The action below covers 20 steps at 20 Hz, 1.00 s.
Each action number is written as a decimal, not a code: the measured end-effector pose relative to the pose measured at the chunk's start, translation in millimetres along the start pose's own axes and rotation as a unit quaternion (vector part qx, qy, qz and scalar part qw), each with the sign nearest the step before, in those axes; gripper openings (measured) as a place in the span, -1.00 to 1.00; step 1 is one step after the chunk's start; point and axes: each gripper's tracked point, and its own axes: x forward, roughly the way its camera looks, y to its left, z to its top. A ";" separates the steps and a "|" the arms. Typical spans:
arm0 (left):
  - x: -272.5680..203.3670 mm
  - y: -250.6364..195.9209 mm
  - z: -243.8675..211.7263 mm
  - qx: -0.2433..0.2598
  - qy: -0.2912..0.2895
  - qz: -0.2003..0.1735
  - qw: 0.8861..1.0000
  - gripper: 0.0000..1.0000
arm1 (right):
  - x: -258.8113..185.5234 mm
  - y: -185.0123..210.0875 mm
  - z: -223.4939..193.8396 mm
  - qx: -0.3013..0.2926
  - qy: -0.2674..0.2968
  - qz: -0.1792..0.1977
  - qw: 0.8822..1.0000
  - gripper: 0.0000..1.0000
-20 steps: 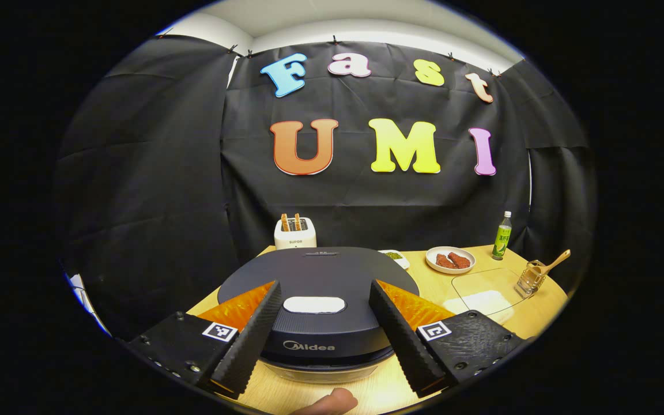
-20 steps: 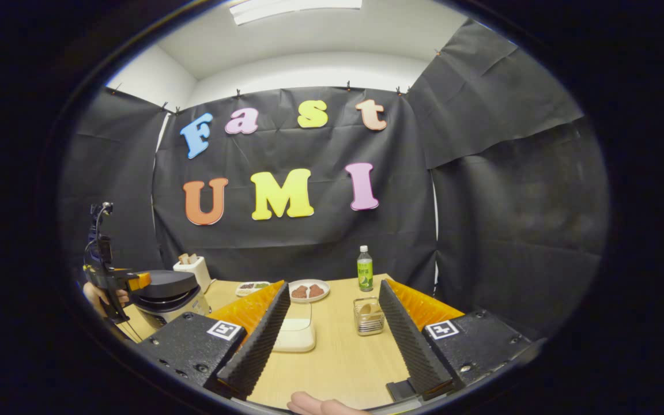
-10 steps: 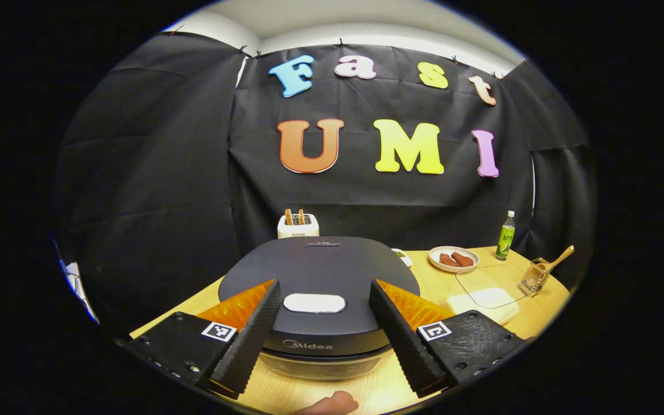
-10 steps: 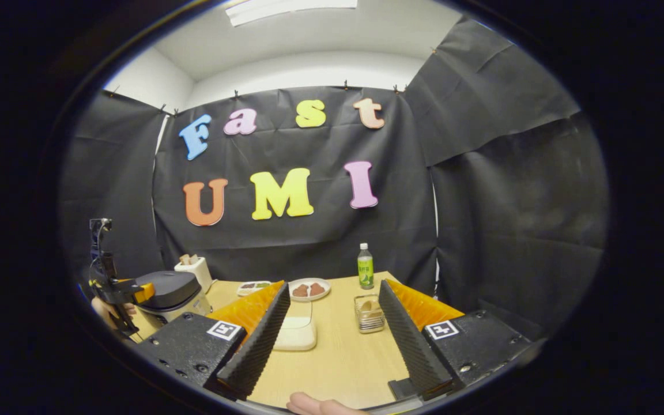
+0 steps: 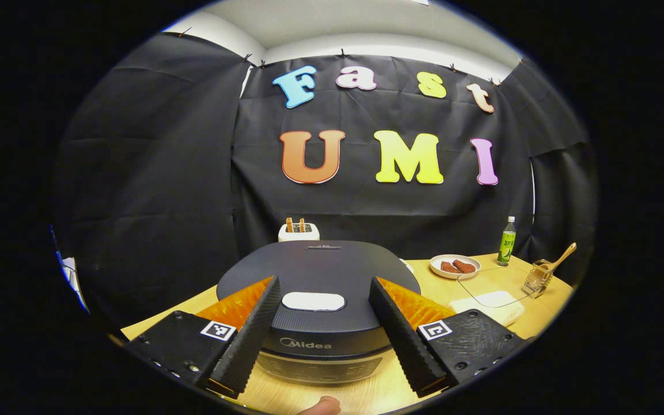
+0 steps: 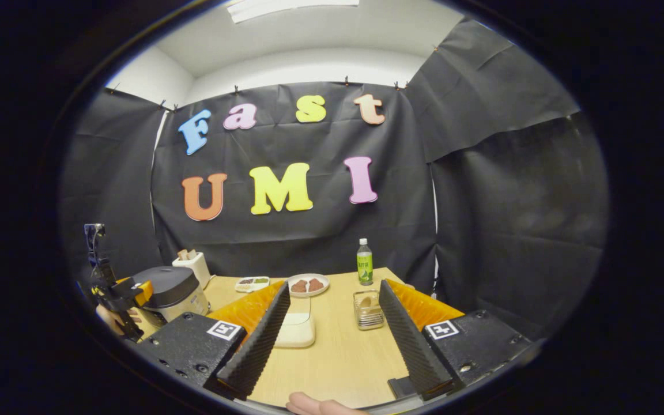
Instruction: Close the left gripper, press the button to open the rice cooker; take a wooden spoon from the chopstick holder with the right hand, scoop a spoonful of rice and pour it into the rice cooker, then put the wooden spoon back into the chopstick holder.
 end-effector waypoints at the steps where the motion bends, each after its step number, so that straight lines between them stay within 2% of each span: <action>1: 0.0 0.3 2.6 0.001 -0.002 0.001 1.000 0.99 | -0.1 1.0 -0.1 -0.001 0.000 0.001 1.000 1.00; 5: -11.1 -2.5 9.9 0.012 0.033 0.004 0.999 0.94 | 1.6 1.8 -0.5 0.000 0.001 0.001 1.000 1.00; 14: -76.1 -23.8 60.7 0.000 0.008 0.010 1.000 0.94 | 1.6 12.9 -1.3 -0.015 0.004 0.004 1.000 1.00; 17: -103.4 -33.9 74.6 0.020 -0.005 0.017 1.000 0.94 | -0.7 17.0 1.3 -0.020 0.002 0.006 1.000 1.00; 20: -127.2 -49.9 87.2 0.024 -0.018 0.008 1.000 0.94 | -3.7 18.9 5.6 -0.028 -0.002 0.006 1.000 1.00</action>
